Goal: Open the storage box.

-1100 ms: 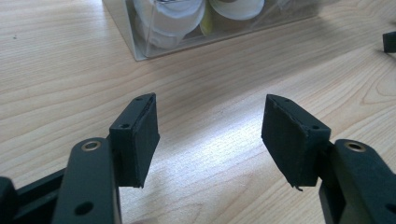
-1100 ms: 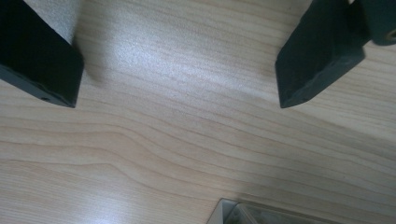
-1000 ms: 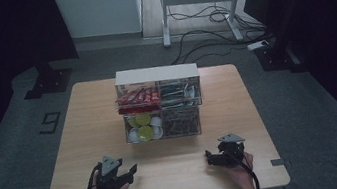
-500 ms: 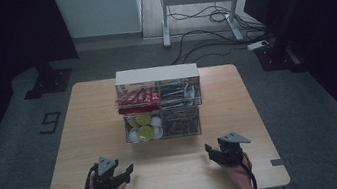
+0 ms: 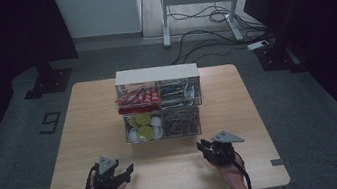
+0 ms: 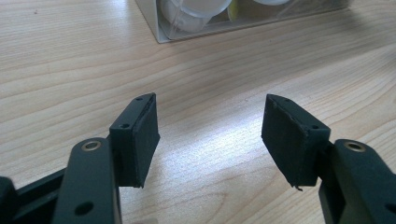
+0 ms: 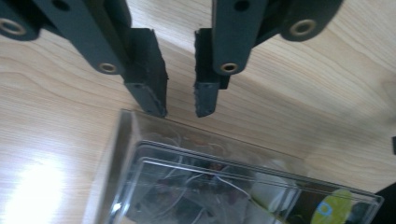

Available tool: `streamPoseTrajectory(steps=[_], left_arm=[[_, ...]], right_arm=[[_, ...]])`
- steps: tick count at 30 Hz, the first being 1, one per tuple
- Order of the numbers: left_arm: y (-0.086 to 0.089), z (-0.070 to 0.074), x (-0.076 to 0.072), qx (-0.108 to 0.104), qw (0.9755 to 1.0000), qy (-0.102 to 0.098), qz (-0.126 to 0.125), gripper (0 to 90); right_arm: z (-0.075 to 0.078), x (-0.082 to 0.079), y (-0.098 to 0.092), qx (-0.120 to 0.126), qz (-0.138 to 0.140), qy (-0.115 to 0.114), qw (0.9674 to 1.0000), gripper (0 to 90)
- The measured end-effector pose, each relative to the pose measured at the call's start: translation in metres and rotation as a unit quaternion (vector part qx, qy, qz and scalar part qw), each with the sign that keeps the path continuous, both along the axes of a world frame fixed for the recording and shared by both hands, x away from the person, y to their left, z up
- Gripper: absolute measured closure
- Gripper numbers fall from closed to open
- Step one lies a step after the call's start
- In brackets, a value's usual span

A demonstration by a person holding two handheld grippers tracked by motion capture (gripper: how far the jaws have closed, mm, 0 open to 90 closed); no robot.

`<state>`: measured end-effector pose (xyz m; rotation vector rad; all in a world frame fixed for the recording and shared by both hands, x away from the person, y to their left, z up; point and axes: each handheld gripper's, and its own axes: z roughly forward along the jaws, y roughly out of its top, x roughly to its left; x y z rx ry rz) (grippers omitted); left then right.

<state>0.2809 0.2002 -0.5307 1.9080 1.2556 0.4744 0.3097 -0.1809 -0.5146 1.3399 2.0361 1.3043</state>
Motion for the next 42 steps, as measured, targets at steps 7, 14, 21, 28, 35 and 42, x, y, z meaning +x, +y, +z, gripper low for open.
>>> streamPoseTrajectory(steps=[7, 14, 21, 28, 35, 42], left_arm=[[0.002, 0.000, 0.001, 0.000, 1.0000, 0.000, 0.001, 36.9], [0.003, 0.000, 0.000, 0.002, 1.0000, -0.002, 0.003, 37.1], [0.000, 0.001, 0.002, 0.008, 0.9999, -0.005, -0.006, 37.3], [0.000, 0.004, 0.000, 0.010, 0.9999, -0.010, -0.009, 37.4], [0.001, 0.006, -0.006, 0.011, 0.9998, -0.014, -0.002, 37.5], [-0.001, 0.007, -0.005, 0.014, 0.9998, -0.016, -0.003, 37.5]], right_arm=[[-0.001, 0.005, 0.008, 0.013, 0.020, 0.009, 0.9997, 85.3], [0.000, 0.010, 0.022, 0.014, 0.049, 0.015, 0.9986, 89.1], [-0.001, 0.015, 0.036, 0.004, 0.065, 0.014, 0.9978, 89.1], [0.000, 0.022, 0.051, 0.000, 0.075, 0.013, 0.9971, 89.2], [0.000, 0.029, 0.062, 0.006, 0.081, 0.012, 0.9966, 89.2], [0.001, 0.033, 0.059, 0.015, 0.082, 0.015, 0.9964, 89.2]])
